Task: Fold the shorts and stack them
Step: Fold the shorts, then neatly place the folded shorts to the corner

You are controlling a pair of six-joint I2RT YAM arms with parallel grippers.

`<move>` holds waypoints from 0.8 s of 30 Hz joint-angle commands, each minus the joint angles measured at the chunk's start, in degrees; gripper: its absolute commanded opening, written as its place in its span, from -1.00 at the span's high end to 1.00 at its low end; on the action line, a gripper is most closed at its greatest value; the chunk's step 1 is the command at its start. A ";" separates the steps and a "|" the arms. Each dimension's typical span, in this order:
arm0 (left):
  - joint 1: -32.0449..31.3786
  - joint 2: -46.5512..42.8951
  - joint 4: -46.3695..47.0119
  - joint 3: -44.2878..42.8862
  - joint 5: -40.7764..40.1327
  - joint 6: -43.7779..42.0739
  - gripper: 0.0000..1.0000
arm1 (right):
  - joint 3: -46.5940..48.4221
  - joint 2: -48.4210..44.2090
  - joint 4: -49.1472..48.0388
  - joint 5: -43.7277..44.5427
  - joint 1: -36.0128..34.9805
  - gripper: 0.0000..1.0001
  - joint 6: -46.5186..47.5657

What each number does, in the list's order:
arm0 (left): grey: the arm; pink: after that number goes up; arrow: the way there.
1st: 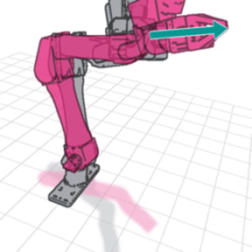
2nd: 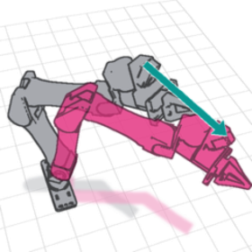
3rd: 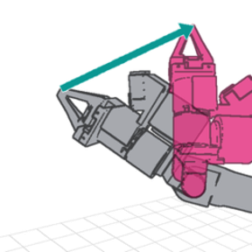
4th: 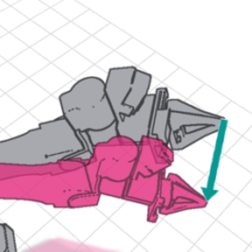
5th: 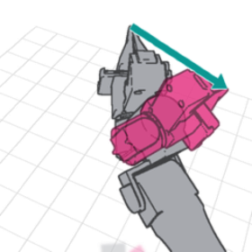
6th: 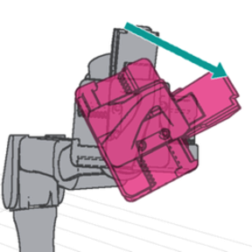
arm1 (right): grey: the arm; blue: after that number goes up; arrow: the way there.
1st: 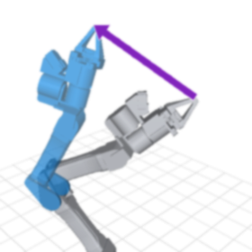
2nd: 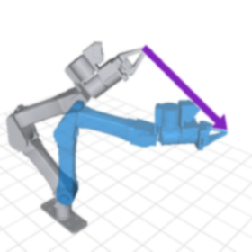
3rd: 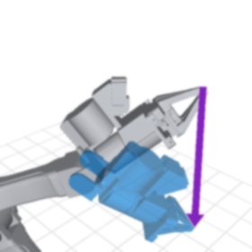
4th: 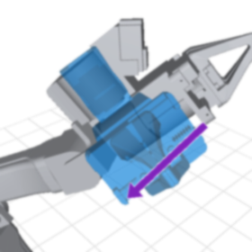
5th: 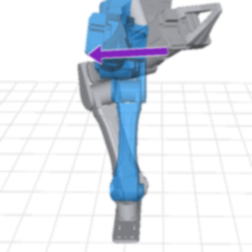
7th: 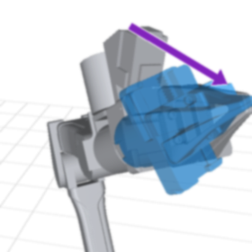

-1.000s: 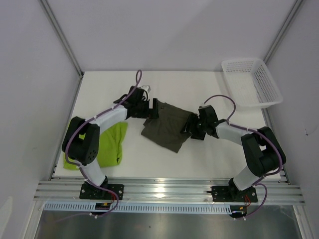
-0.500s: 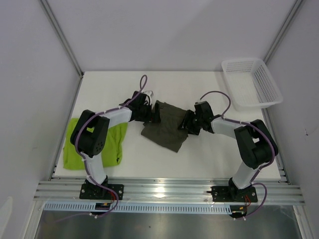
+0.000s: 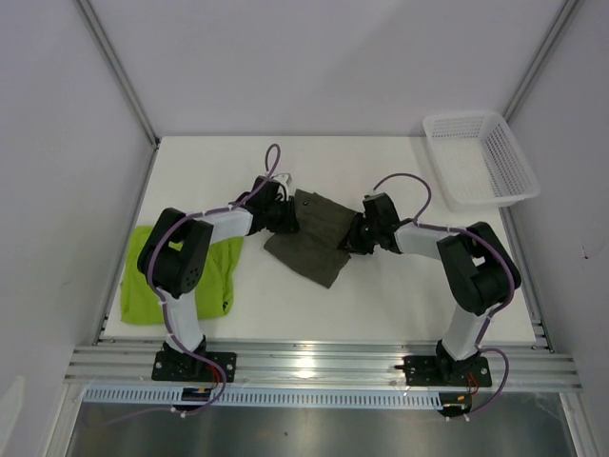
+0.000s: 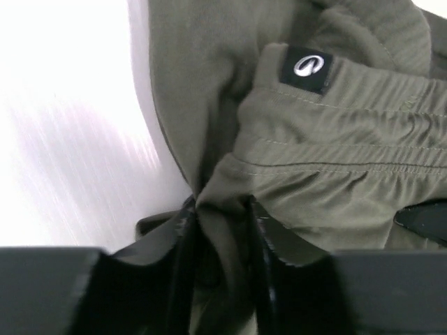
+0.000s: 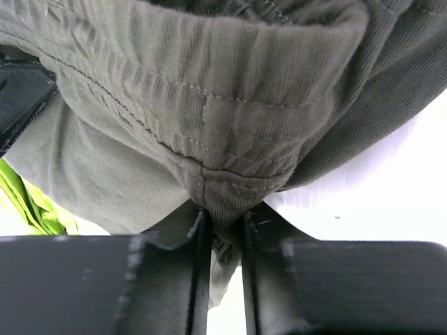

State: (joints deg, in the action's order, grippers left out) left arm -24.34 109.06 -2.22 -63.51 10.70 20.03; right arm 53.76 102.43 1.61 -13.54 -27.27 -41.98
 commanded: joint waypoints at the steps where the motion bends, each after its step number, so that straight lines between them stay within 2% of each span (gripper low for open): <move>1: 0.08 -3.14 -1.21 2.50 -1.56 1.32 0.34 | 1.79 1.63 -0.29 0.62 -1.21 0.77 0.05; 3: -0.44 -5.42 -0.77 4.26 -1.82 2.55 0.46 | 2.40 2.50 -0.38 0.18 -1.73 0.93 -0.47; 5: -0.88 -8.23 -0.24 7.16 -3.75 3.69 0.62 | 2.06 2.68 -0.99 -0.08 -2.44 0.99 -1.00; 6: -1.50 -9.20 -0.07 7.86 -4.36 4.92 0.71 | 1.97 2.68 -1.08 -0.17 -2.70 1.00 -1.09; 10: -2.91 -14.21 1.77 14.62 -6.56 7.91 0.88 | 1.88 2.16 -0.99 -0.17 -3.76 1.00 -0.92; 14: -3.00 -17.29 -1.46 14.73 -7.27 7.83 1.00 | 2.05 0.84 -0.90 -1.23 -5.16 1.00 -0.65; 20: -3.44 -23.44 -7.88 12.53 -8.58 5.72 1.00 | 3.89 -2.93 1.12 -1.05 -8.50 1.00 -0.47; 23: -3.35 -26.26 -12.45 10.86 -10.61 4.67 1.00 | 7.32 -2.77 2.17 -0.79 -10.78 1.00 -0.39; 24: -3.17 -26.87 -15.16 9.81 -13.74 4.40 1.00 | 8.46 -2.42 2.69 -0.96 -11.83 1.00 -0.30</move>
State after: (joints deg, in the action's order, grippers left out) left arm -27.14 86.63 -11.90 -49.50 1.02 25.93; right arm 56.90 102.19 4.67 -14.28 -36.71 -42.63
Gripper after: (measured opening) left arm 0.131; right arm 0.180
